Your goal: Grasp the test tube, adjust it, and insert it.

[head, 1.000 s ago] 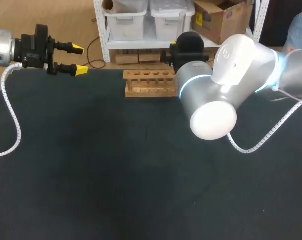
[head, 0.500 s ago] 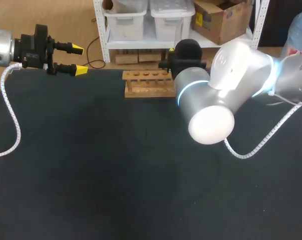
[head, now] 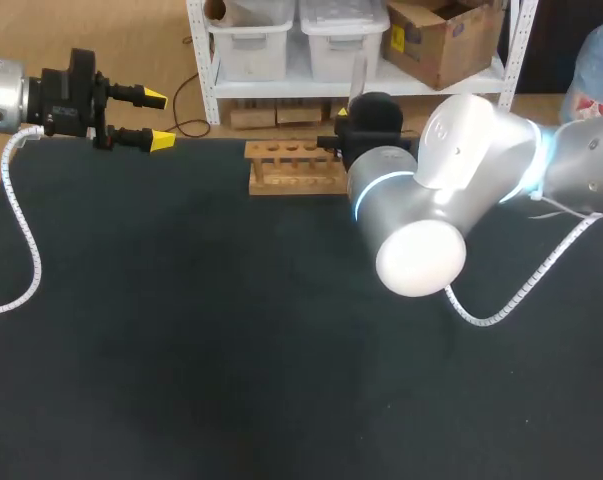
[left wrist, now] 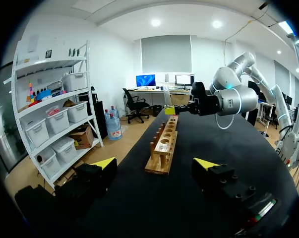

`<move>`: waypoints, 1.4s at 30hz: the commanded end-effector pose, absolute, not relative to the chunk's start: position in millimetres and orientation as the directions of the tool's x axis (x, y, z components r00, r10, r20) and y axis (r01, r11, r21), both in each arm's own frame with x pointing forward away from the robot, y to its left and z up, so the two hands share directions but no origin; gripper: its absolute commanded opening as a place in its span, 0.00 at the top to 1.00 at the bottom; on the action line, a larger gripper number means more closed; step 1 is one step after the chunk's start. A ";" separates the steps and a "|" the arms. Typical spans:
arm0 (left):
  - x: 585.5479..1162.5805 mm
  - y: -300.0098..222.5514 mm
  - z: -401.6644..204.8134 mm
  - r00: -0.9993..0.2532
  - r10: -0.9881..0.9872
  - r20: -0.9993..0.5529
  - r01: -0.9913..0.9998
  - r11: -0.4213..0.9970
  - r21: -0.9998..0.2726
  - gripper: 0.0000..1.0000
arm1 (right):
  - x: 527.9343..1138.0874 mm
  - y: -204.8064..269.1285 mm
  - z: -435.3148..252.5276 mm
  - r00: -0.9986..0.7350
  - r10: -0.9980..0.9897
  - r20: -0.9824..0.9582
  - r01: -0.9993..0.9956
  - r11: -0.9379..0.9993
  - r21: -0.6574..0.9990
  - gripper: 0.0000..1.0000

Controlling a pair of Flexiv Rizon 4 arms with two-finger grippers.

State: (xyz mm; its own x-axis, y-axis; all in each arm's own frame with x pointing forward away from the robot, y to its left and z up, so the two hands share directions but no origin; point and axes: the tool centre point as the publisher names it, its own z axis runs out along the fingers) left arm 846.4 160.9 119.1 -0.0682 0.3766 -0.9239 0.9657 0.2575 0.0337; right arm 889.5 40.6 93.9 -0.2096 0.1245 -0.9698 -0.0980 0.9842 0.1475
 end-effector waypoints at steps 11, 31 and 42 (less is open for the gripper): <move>846.8 161.4 117.8 -0.064 0.374 -0.925 0.966 0.256 0.036 0.00 | 892.3 39.8 81.9 -0.188 0.119 -0.975 -0.123 0.982 0.144 1.00; 846.8 161.4 117.8 -0.064 0.374 -0.925 0.966 0.256 0.036 0.00 | 883.2 38.6 73.9 -0.170 0.104 -0.980 -0.132 0.983 0.128 1.00; 846.8 161.4 117.8 -0.064 0.374 -0.925 0.966 0.256 0.036 0.00 | 888.8 38.7 76.8 -0.149 0.098 -0.984 -0.138 0.983 0.119 1.00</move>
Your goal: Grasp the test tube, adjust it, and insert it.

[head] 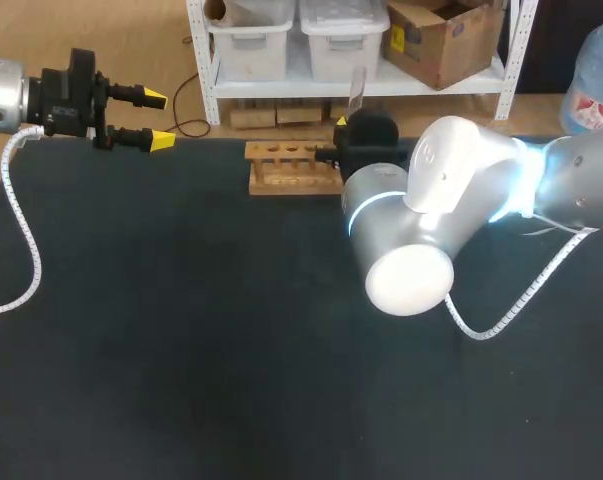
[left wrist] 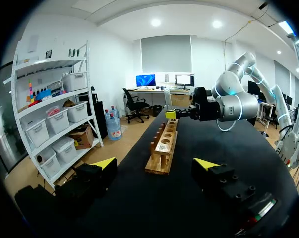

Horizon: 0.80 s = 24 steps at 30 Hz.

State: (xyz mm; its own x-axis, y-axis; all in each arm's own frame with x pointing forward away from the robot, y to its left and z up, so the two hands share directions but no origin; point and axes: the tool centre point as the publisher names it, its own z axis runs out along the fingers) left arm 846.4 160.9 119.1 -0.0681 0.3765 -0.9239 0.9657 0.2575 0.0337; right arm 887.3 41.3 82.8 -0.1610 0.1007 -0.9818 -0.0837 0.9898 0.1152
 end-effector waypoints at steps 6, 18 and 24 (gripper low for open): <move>846.8 161.4 117.8 -0.064 0.374 -0.925 0.966 0.256 0.036 0.00 | 889.5 38.6 76.7 -0.133 0.092 -0.987 -0.141 0.984 0.111 1.00; 846.8 161.4 117.8 -0.064 0.374 -0.925 0.966 0.256 0.036 0.00 | 887.7 35.3 80.7 -0.092 0.094 -0.991 -0.140 0.984 0.106 1.00; 846.8 161.4 117.8 -0.064 0.374 -0.925 0.966 0.256 0.036 0.00 | 885.4 35.2 81.7 -0.083 0.090 -0.992 -0.143 0.984 0.102 1.00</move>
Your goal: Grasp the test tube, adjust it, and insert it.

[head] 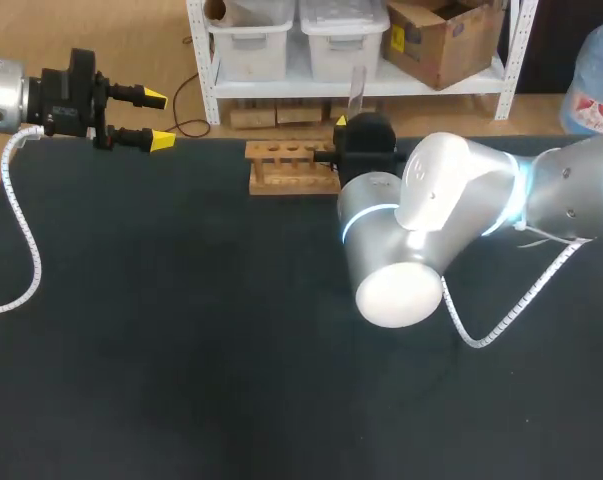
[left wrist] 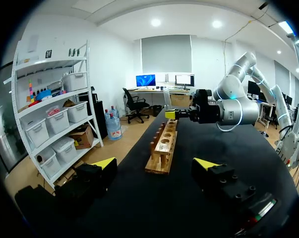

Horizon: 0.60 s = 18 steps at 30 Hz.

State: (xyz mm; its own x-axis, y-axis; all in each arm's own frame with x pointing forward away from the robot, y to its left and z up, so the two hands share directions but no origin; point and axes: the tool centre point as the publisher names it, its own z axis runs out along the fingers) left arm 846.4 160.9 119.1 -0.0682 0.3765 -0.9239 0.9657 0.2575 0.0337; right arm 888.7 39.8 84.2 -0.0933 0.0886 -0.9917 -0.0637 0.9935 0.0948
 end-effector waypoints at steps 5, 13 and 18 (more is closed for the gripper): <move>846.8 161.4 117.8 -0.064 0.374 -0.925 0.966 0.256 0.036 0.00 | 885.5 37.0 83.1 -0.080 0.088 -0.993 -0.148 0.984 0.099 1.00; 846.8 161.4 117.8 -0.064 0.374 -0.925 0.966 0.256 0.036 0.00 | 888.6 37.3 90.2 -0.063 0.079 -0.995 -0.156 0.984 0.088 1.00; 846.8 161.4 117.8 -0.064 0.374 -0.925 0.966 0.256 0.036 0.00 | 888.6 36.6 90.5 -0.053 0.073 -0.996 -0.156 0.985 0.080 1.00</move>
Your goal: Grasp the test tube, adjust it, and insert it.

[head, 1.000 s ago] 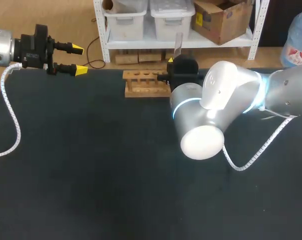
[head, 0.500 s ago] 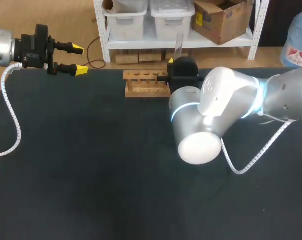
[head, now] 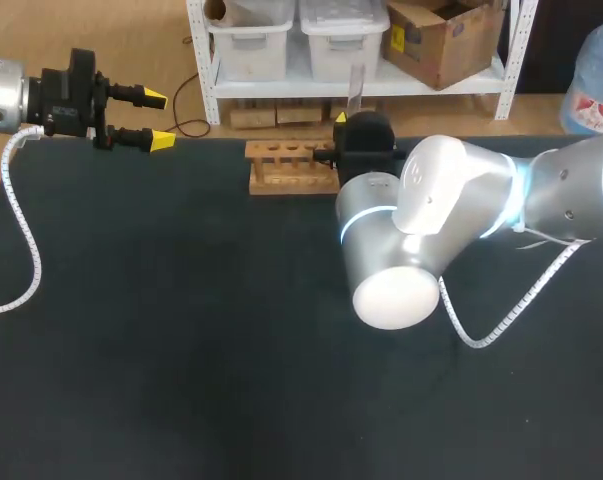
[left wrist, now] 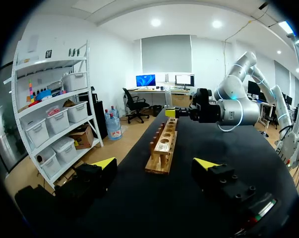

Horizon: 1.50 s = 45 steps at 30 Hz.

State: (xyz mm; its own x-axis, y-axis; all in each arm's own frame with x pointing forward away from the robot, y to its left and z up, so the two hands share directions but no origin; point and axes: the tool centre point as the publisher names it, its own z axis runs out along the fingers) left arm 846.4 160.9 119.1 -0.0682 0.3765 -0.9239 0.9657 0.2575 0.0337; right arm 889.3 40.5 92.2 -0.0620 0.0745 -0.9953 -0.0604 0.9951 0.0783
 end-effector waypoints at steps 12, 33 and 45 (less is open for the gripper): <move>846.8 161.4 117.8 -0.064 0.374 -0.925 0.966 0.256 0.036 0.00 | 886.9 34.5 80.5 -0.034 0.042 -0.999 -0.160 0.986 0.047 1.00; 846.8 161.4 117.8 -0.064 0.374 -0.925 0.966 0.256 0.036 0.00 | 866.4 32.5 94.9 -0.177 0.071 -0.982 -0.284 0.951 0.120 0.00; 846.8 161.4 117.8 -0.064 0.374 -0.925 0.966 0.256 0.036 0.00 | 812.0 21.6 104.4 -0.422 0.008 -0.906 -0.683 0.655 0.324 0.00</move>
